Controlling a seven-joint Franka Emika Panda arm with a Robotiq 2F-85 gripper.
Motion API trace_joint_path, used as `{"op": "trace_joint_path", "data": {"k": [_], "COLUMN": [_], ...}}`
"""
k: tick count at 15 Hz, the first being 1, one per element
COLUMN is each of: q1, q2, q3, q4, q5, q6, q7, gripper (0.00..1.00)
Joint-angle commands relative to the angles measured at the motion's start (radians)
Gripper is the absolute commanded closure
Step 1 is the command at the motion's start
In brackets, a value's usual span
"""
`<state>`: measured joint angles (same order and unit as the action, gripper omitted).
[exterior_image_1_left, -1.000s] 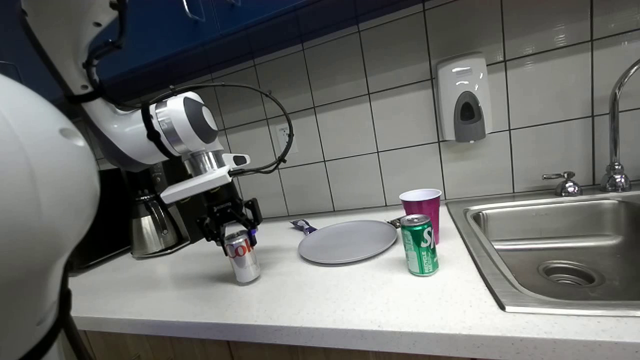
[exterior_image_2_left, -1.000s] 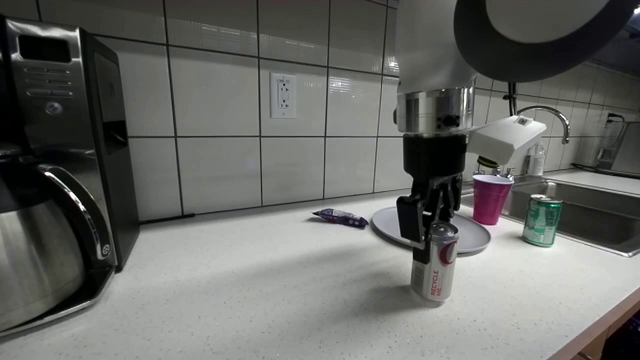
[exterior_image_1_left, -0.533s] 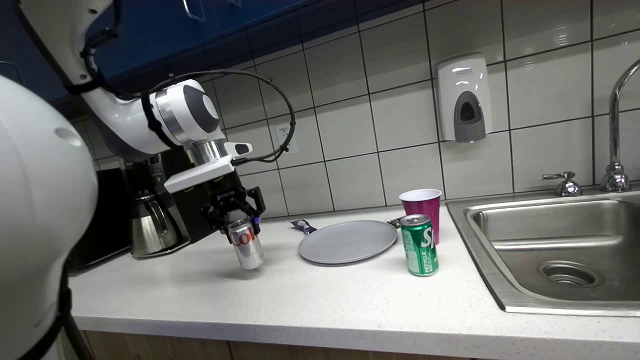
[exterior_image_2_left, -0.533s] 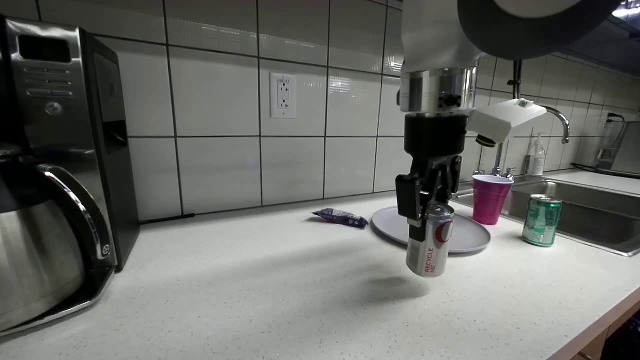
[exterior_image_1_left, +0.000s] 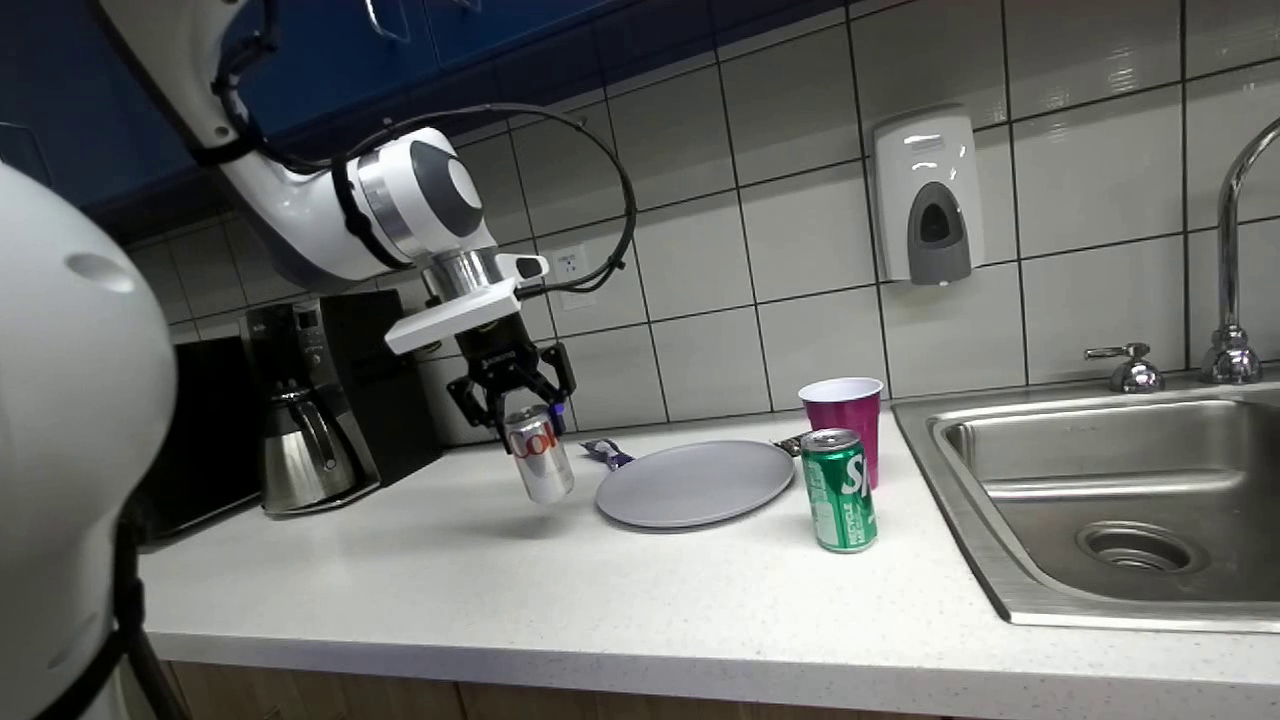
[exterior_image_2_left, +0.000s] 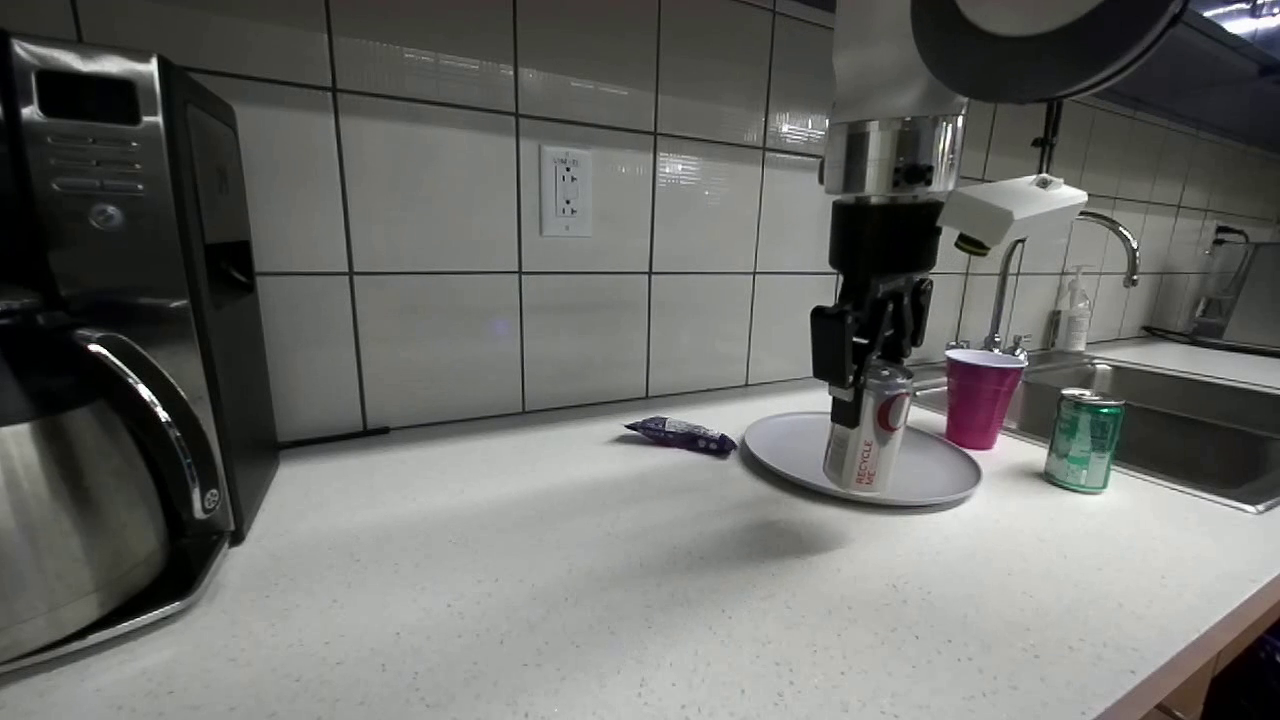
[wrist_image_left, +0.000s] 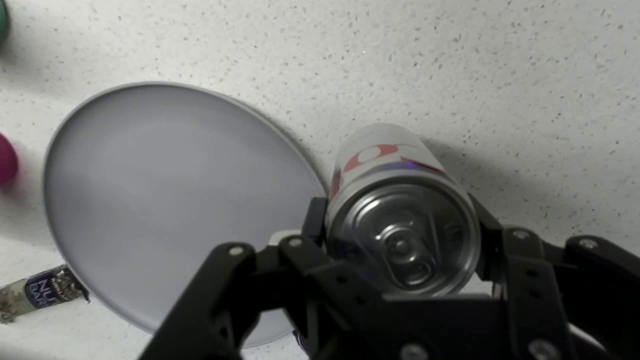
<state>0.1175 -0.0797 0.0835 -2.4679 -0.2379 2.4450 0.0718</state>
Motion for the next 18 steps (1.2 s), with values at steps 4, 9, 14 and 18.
{"op": "trace_joint_path", "data": {"k": [4,9,14,18], "q1": [-0.039,-0.067,-0.083,-0.097], "q2": [0.012,0.059,0.142,0.214], "q3": [-0.024,-0.057,-0.078,-0.089], "q4": [0.077,0.142,0.219,0.295], "q5": [-0.004,-0.001,0.014,0.03], "q6": [-0.022,-0.024,-0.014,-0.021], "q7": [-0.096,-0.143,-0.188,-0.209], "gripper": [0.6,0.6,0.6,0.6]}}
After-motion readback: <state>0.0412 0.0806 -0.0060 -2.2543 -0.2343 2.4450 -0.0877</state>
